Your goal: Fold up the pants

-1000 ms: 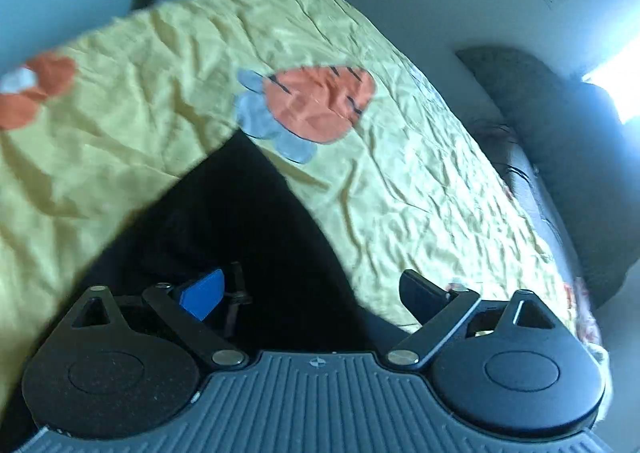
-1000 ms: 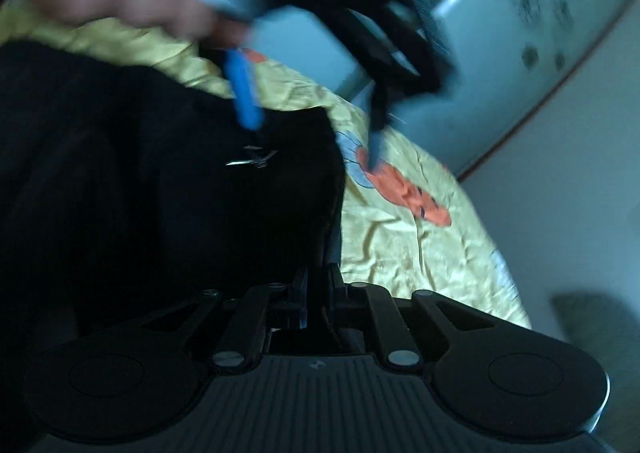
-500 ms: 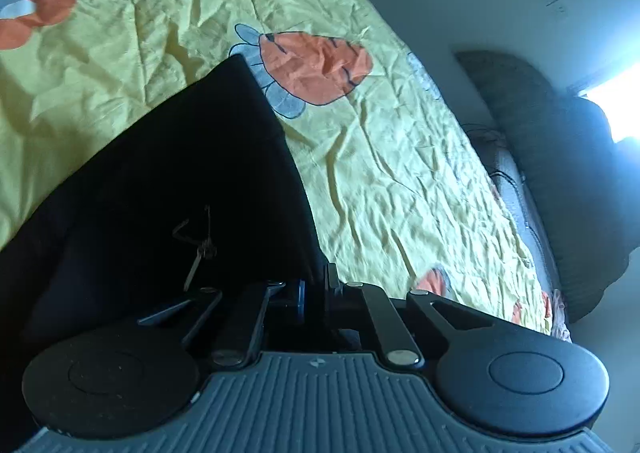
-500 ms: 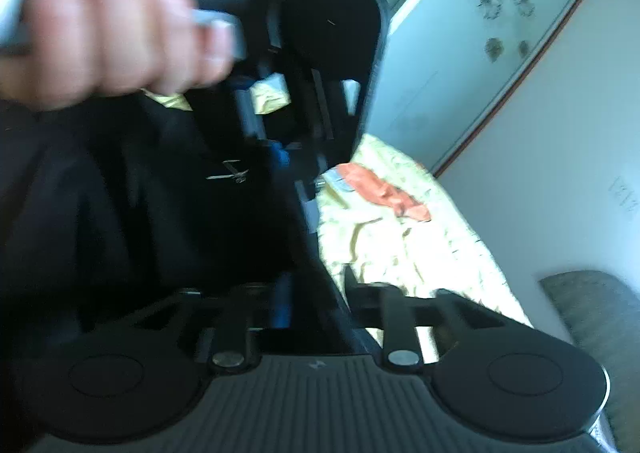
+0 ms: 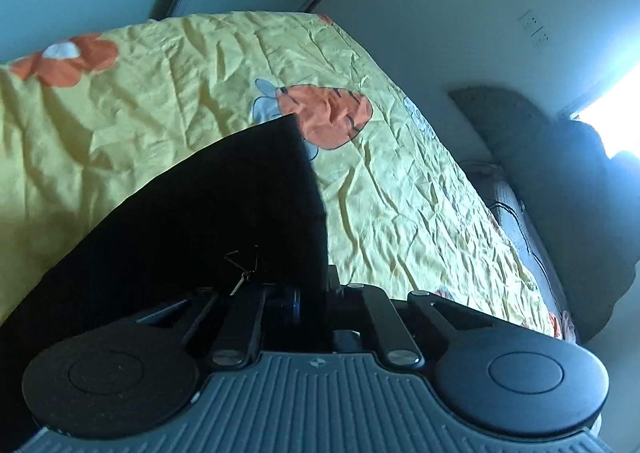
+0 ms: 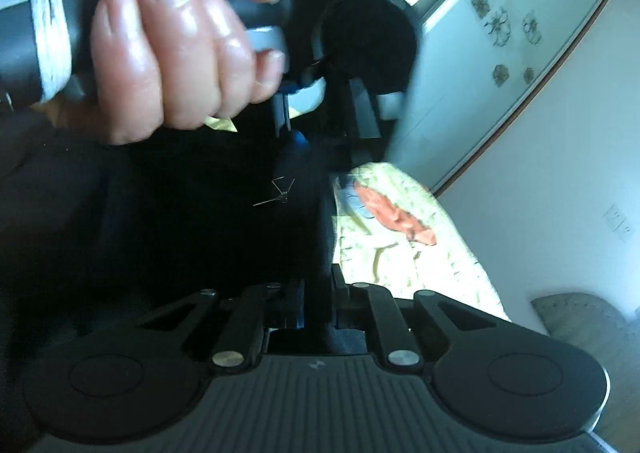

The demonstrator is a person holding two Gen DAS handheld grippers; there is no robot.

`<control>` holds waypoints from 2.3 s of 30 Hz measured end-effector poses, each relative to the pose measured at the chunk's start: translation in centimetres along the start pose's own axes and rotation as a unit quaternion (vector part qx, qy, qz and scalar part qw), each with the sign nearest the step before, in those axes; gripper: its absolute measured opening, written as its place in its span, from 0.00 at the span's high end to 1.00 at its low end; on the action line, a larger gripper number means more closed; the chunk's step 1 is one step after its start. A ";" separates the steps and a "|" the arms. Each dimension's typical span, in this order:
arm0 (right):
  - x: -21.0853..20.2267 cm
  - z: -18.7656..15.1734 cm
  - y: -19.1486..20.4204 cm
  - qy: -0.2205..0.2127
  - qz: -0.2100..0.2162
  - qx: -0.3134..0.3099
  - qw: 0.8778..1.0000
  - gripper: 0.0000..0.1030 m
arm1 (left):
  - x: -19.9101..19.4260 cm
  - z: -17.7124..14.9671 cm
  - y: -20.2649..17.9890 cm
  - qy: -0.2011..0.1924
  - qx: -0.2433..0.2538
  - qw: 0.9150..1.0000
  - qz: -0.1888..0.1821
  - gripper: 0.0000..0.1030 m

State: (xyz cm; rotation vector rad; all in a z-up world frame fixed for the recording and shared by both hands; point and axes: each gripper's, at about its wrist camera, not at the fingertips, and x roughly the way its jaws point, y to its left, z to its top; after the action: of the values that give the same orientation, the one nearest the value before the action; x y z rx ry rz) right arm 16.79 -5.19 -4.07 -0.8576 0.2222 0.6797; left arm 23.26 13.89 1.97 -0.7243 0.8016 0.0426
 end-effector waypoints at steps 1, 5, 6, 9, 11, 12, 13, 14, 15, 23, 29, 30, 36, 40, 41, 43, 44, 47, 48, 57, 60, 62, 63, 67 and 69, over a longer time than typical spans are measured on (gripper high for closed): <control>-0.1 -0.3 -0.2 -0.001 -0.012 -0.003 1.000 0.88 | -0.5 -0.3 0.1 -0.004 0.004 1.000 -0.001 0.92; 0.4 -2.5 -1.9 0.033 -0.058 -0.006 0.998 0.86 | -2.2 -0.9 0.8 -0.009 0.010 1.000 -0.014 0.92; 0.5 -3.5 -2.6 0.048 -0.069 -0.002 0.996 0.86 | -2.6 -1.0 1.0 -0.009 0.010 1.000 -0.018 0.92; 0.7 -6.5 -4.8 0.090 -0.101 0.016 0.991 0.85 | -3.5 -1.4 1.2 -0.010 0.014 1.000 -0.021 0.92; 0.6 -8.6 -6.6 0.116 -0.124 0.034 0.985 0.85 | -4.0 -1.8 1.3 -0.008 0.019 0.999 -0.024 0.92; 0.4 -9.7 -7.5 0.129 -0.134 0.050 0.981 0.85 | -4.2 -2.0 1.3 -0.007 0.021 0.999 -0.024 0.92; 0.0 -10.2 -8.1 0.141 -0.137 0.064 0.978 0.86 | -4.4 -2.2 1.4 -0.006 0.022 1.000 -0.021 0.92; -0.5 -10.6 -8.6 0.148 -0.137 0.077 0.976 0.86 | -4.6 -2.3 1.5 -0.006 0.024 0.999 -0.021 0.92; -1.3 -10.6 -8.8 0.145 -0.132 0.086 0.977 0.89 | -5.0 -2.6 1.7 -0.007 0.027 0.999 -0.021 0.92; -9.1 -7.8 -5.3 0.130 -0.122 0.051 0.983 0.92 | -9.2 -4.4 3.7 0.003 0.070 0.997 -0.037 0.92; -13.9 -6.2 -0.9 0.123 -0.105 0.052 0.986 0.92 | -12.1 -6.1 5.6 0.013 0.105 0.994 -0.038 0.92; -14.4 -5.9 -0.5 0.122 -0.102 0.053 0.986 0.92 | -12.4 -6.4 5.8 0.015 0.111 0.993 -0.037 0.92; -15.7 -5.7 2.7 0.126 -0.076 0.056 0.988 0.92 | -13.5 -8.2 6.9 0.029 0.142 0.989 -0.022 0.93; -16.9 -5.7 5.0 0.135 -0.062 0.057 0.987 0.92 | -13.6 -8.9 7.9 0.039 0.139 0.989 -0.011 0.93; -17.3 -5.6 5.3 0.136 -0.059 0.058 0.987 0.92 | -13.6 -9.1 8.1 0.039 0.139 0.990 -0.008 0.93; -17.4 -5.6 5.6 0.138 -0.052 0.063 0.987 0.92 | -13.7 -9.4 8.3 0.033 0.143 0.989 0.002 0.93; -17.5 -5.7 5.8 0.138 -0.050 0.065 0.987 0.92 | -13.7 -9.5 8.3 0.030 0.149 0.988 0.008 0.93; -17.5 -5.7 6.5 0.139 -0.044 0.067 0.987 0.92 | -13.6 -10.1 8.0 0.023 0.167 0.985 0.025 0.93; -17.4 -5.8 6.7 0.140 -0.043 0.067 0.987 0.92 | -13.6 -10.3 8.0 0.022 0.168 0.985 0.029 0.93; -18.0 -7.0 8.2 0.132 -0.038 0.115 0.984 0.92 | -13.5 -10.4 8.0 0.030 0.162 0.984 0.063 0.68; -18.2 -7.3 8.0 0.127 -0.040 0.137 0.982 0.90 | -15.2 -10.2 7.6 0.019 0.167 0.982 0.091 0.67; -18.7 -7.4 7.9 0.123 -0.037 0.147 0.981 0.89 | -16.5 -10.0 7.4 0.011 0.168 0.980 0.111 0.66; -19.2 -7.5 7.8 0.121 -0.032 0.153 0.980 0.87 | -17.4 -10.1 7.2 0.001 0.168 0.978 0.123 0.66; -22.7 -8.9 5.9 0.097 0.019 0.228 0.969 0.83 | -20.0 -10.9 3.9 -0.047 0.223 0.965 0.129 0.65; -24.8 -10.3 4.2 0.077 0.022 0.287 0.954 0.81 | -19.9 -11.9 1.4 -0.037 0.270 0.958 0.091 0.59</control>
State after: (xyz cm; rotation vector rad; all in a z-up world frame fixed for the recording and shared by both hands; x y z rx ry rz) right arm -4.13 -22.49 -2.40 -0.3443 0.5517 0.5468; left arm 1.13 12.25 8.84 -0.1309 0.7607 0.0142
